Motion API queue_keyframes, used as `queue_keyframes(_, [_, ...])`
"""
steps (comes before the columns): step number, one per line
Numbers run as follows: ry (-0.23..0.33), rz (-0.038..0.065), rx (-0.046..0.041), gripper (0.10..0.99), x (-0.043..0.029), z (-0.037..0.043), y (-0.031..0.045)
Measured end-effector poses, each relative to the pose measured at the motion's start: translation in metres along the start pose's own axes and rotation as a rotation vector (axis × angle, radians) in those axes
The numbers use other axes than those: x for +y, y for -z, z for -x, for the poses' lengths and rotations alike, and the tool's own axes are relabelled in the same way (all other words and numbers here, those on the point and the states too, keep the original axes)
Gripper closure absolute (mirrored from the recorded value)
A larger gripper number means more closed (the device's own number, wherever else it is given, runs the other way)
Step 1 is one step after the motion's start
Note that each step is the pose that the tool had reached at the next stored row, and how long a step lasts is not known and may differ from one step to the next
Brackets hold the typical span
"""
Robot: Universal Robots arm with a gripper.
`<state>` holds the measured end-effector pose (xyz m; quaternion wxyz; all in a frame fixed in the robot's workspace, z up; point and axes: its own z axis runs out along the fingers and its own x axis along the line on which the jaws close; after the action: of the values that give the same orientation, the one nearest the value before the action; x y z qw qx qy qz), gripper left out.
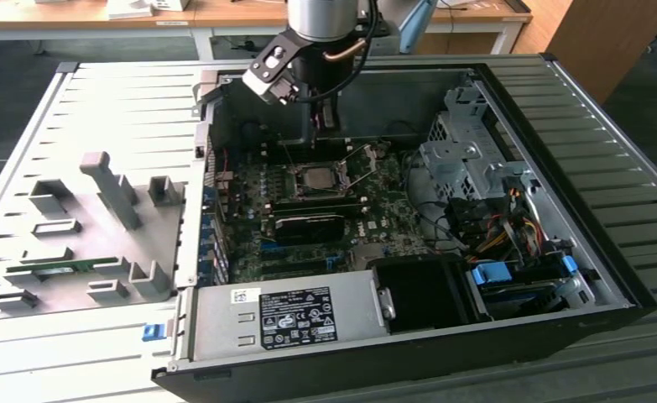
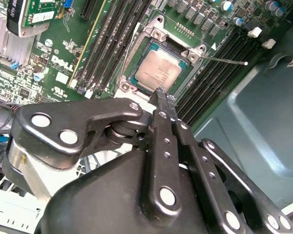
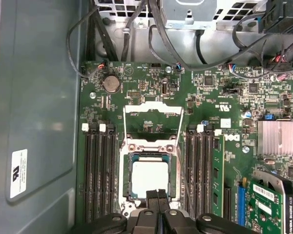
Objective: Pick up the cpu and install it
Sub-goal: 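Close the cpu cover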
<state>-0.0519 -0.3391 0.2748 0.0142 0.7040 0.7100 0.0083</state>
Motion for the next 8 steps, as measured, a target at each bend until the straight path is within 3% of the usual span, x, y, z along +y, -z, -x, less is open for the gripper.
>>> queue_keyframes(8, [0.0,0.0,0.0001,0.98,0.0003,0.0002,0.0084])
